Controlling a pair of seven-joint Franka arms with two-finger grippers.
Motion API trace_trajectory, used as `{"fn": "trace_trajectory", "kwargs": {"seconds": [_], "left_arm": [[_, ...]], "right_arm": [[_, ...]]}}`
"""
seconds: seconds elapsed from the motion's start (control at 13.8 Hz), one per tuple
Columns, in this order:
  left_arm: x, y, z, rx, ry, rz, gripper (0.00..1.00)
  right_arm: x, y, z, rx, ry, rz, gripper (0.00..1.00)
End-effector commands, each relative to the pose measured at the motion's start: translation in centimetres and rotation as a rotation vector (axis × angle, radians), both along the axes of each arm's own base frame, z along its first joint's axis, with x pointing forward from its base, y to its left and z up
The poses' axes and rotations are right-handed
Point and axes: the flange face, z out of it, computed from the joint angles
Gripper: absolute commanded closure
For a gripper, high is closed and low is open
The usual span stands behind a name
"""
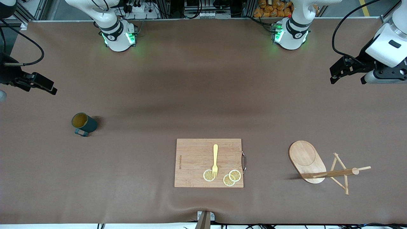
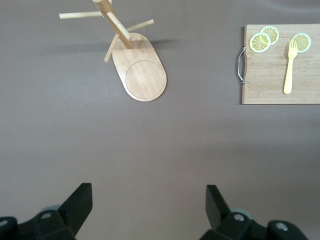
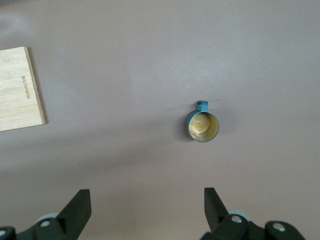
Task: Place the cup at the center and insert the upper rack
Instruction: 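Reach the right gripper toward the teal mug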
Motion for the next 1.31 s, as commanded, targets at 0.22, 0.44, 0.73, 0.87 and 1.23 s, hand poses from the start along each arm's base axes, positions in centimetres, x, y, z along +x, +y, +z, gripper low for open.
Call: {"fn": "trace_trajectory", "kwargs": {"seconds": [0.22, 0.44, 0.73, 0.87, 1.23], "left_arm": [[0.1, 0.0, 0.5, -0.013, 0.002, -0.005, 0.00], [0.1, -0.2, 0.4, -0.013, 0.003, -0.006, 0.00], [0.1, 0.1, 0.5, -0.012, 0.002, -0.002, 0.00], [0.2, 0.1, 0.5, -0.012, 0.000, -0.002, 0.00], [0.5, 0.5, 0.0, -0.011, 0.009, 0.008, 0.00]], "right_arm": [[0.2, 0.1, 0.5, -0.012, 0.000, 0.019, 0.00], [0.1, -0.4, 0.5, -0.011, 0.005, 0.018, 0.00], [0.2, -0.5, 0.1, -0.011, 0.012, 0.015, 0.00], [0.4, -0.3, -0.4, -0.011, 0.023, 0.016, 0.00], [0.7, -0.6, -2.0, -0.010, 0.080, 0.013, 0.00]]}}
